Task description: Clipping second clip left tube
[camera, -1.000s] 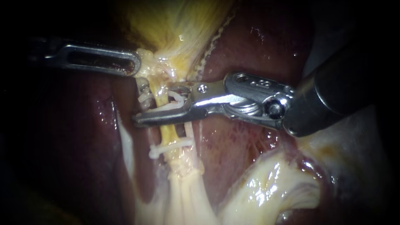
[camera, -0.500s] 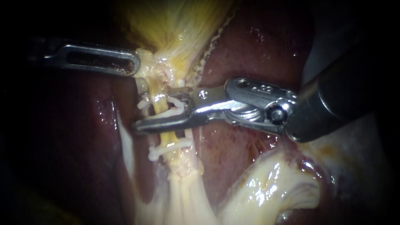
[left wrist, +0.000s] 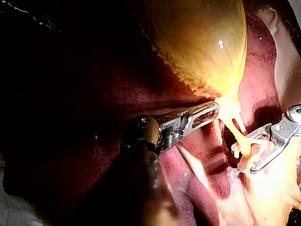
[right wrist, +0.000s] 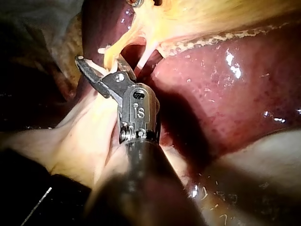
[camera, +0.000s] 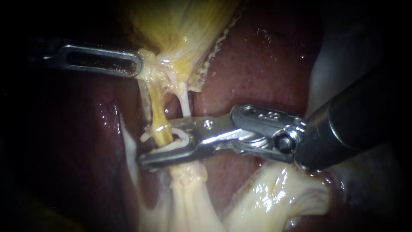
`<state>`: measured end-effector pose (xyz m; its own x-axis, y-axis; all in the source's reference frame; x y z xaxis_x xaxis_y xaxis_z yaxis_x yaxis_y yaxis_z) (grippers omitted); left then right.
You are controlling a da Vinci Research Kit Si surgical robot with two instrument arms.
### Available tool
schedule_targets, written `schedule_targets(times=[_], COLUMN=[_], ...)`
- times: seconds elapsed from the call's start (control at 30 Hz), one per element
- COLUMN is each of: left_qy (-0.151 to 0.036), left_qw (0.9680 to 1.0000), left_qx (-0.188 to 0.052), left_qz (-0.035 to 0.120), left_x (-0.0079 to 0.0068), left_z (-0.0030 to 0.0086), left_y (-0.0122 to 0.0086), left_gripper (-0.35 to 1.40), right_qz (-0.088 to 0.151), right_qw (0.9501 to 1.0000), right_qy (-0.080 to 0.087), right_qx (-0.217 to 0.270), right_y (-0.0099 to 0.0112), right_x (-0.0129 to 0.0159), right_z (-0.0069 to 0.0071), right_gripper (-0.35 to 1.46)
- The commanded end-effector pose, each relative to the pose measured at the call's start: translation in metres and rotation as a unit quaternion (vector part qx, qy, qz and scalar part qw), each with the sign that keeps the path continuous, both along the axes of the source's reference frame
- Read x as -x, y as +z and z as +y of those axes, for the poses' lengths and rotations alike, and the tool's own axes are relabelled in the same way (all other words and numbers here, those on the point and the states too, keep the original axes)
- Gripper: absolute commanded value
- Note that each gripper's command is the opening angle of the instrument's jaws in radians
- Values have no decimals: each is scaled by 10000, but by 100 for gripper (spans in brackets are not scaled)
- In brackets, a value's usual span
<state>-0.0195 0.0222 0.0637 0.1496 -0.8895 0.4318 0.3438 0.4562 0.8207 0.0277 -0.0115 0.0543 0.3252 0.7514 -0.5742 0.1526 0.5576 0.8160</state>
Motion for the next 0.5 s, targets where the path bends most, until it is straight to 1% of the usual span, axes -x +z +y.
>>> schedule_targets(times=[0.03, 0.3, 0.4, 0.5], left_qy=[-1, -1, -1, -1], left_qw=[10000, 10000, 10000, 10000], left_qx=[1, 1, 1, 1], left_qz=[2, 2, 2, 2], left_x=[0, 0, 0, 0], left_z=[0, 0, 0, 0], left_y=[0, 0, 0, 0], left_gripper=[-35, -35, -35, -35], right_qz=[-9, -100, -85, -67], right_qw=[10000, 9997, 9996, 9992], right_qy=[10, 0, 12, 52], right_qx=[-7, -226, -257, -386], right_y=[0, 5, 6, 6], right_x=[1, 1, 1, 1], right_z=[0, -7, -9, -8], right_gripper=[37, 34, 34, 28])
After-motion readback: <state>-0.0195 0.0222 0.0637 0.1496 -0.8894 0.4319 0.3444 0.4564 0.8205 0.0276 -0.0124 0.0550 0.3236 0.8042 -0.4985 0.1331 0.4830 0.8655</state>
